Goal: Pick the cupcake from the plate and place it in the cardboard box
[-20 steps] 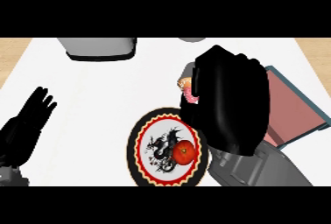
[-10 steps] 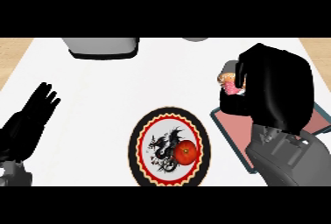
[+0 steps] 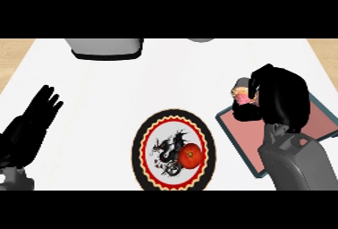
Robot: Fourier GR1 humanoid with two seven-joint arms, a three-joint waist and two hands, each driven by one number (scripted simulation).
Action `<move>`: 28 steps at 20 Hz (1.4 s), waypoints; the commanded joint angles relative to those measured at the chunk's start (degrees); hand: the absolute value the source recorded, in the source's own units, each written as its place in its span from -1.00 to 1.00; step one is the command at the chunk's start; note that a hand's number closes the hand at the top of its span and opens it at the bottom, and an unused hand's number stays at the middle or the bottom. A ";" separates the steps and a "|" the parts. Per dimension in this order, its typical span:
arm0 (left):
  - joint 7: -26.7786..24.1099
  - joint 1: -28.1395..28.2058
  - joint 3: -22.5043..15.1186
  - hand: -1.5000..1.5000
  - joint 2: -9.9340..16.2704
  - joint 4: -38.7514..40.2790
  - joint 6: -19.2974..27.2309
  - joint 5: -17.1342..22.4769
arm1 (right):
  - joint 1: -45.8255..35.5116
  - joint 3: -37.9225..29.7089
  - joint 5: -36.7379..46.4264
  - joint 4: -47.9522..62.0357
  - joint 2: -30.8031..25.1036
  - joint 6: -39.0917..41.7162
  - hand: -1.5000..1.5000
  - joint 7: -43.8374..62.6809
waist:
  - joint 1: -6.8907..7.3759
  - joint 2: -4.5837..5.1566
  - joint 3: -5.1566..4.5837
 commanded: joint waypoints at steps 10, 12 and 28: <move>-1.59 -0.12 0.55 0.00 -0.06 1.35 -0.90 -0.98 | 12.31 -5.27 -7.42 4.71 2.48 -8.85 -1.00 -10.28 | -0.13 -0.06 -0.01; -2.22 -1.77 2.45 0.00 1.36 4.55 -2.01 0.57 | 10.25 -7.27 -8.51 2.52 2.72 -13.67 -1.00 -12.38 | -0.45 0.00 -0.01; -0.89 2.61 0.39 0.00 -0.97 -1.37 -0.80 -0.98 | 26.04 -30.20 -38.97 -19.23 2.71 -22.66 -1.00 -19.98 | -0.84 -0.25 0.03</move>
